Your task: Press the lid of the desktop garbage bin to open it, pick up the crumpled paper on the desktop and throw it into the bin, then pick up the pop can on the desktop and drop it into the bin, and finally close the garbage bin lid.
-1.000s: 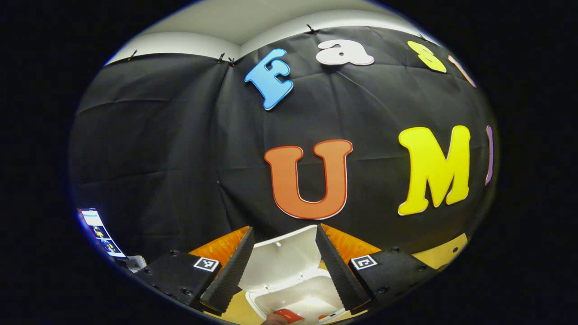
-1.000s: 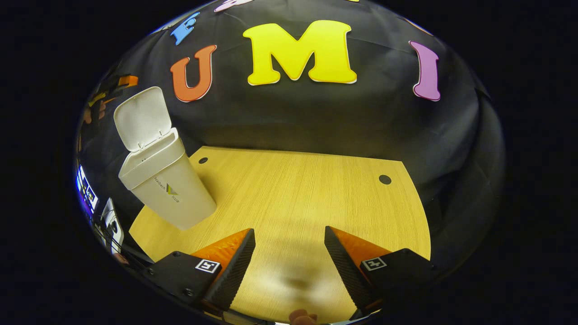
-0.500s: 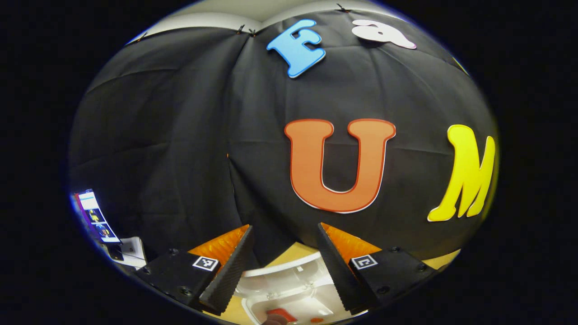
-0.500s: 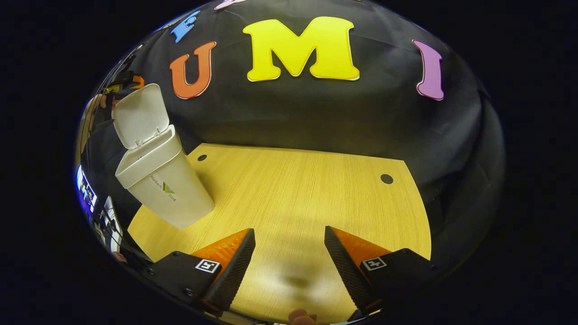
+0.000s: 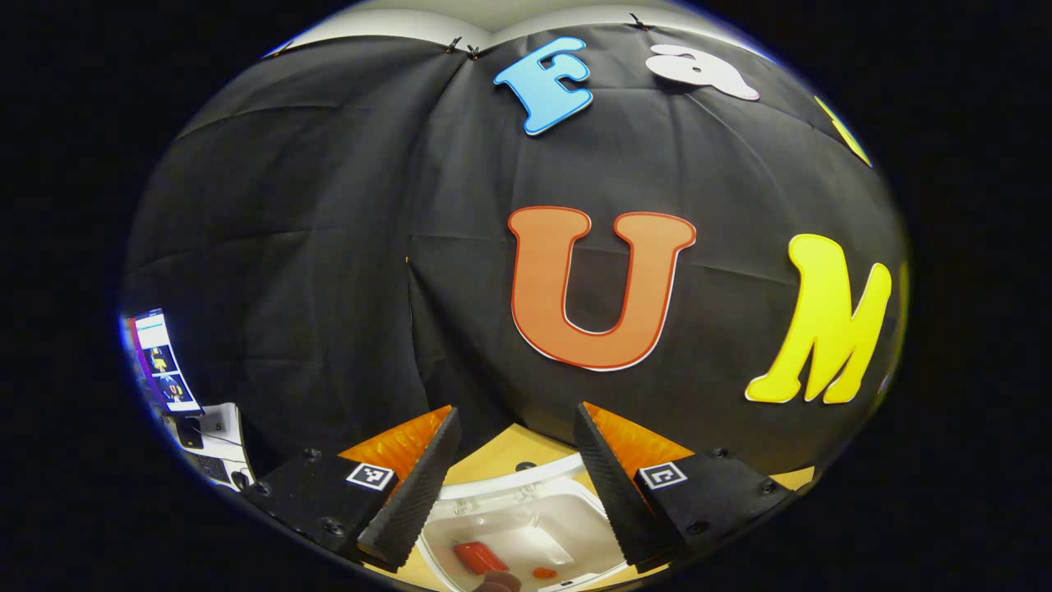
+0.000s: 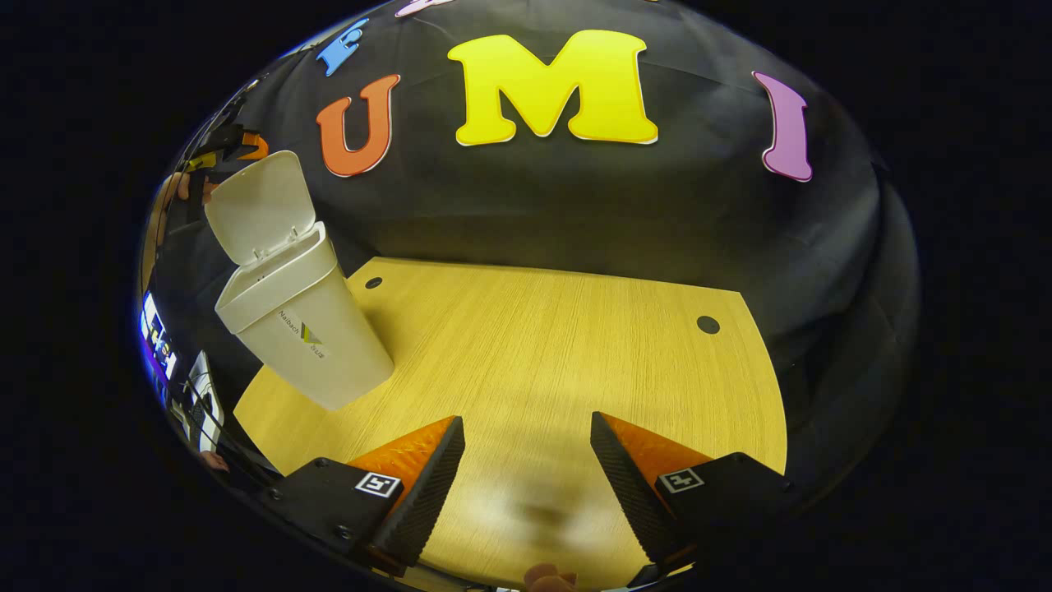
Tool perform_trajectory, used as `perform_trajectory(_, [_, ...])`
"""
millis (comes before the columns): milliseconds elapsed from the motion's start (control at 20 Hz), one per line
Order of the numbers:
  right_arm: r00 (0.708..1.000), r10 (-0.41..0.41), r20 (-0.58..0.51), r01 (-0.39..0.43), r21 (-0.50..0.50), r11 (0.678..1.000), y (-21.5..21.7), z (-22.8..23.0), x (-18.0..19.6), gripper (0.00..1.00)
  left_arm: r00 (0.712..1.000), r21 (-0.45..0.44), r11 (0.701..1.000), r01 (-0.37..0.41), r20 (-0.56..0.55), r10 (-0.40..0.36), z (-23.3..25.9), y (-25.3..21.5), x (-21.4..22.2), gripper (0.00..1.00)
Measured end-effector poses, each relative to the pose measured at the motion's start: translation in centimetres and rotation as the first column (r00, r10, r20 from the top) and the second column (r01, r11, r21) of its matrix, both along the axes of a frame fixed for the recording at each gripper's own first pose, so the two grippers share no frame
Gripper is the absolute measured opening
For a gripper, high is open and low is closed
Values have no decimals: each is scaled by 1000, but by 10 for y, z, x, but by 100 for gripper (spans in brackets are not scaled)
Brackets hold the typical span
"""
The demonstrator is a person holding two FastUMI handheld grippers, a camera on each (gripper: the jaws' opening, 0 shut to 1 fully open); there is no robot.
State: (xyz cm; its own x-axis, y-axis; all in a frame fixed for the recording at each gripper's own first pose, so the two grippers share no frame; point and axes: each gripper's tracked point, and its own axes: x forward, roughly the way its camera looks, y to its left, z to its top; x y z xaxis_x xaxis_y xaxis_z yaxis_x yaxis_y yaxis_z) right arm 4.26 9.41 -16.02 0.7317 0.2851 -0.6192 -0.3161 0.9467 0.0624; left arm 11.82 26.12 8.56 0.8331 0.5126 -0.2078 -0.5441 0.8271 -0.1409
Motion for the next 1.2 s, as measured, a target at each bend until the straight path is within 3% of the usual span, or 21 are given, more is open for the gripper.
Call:
perform_trajectory(350, [1000, 9, 12, -9, -2, 1000, -12, -3, -15, 98, 1000, 34, 999, -2, 0, 2, -44, -51, -26, 94])
perform_trajectory(400, [1000, 1, 12, -1, -6, 1000, -17, -3, -17, 94, 1000, 28, 1000, -3, -5, 3, -50, -58, -29, 94])
perform_trajectory(550, [1000, -9, 12, 9, -23, 1000, -28, -7, -21, 98, 999, 1, 1000, 9, -31, -9, -78, -74, -31, 92])
perform_trajectory(600, [1000, -13, 16, 13, -31, 999, -31, -8, -21, 94, 999, -6, 1000, 6, -39, -6, -86, -76, -33, 92])
perform_trajectory(850, [998, -41, 42, 43, -27, 999, -44, -6, -26, 97, 995, 22, 1000, 11, -103, -8, -120, -86, -35, 93])
perform_trajectory(1050, [998, -57, 31, 58, -31, 998, -54, -13, -35, 98, 983, -49, 999, 7, -185, -16, -150, -92, -40, 93])
perform_trajectory(1200, [998, -56, 22, 57, -31, 998, -53, -18, -39, 98, 982, -8, 1000, 5, -188, -7, -148, -92, -36, 93])
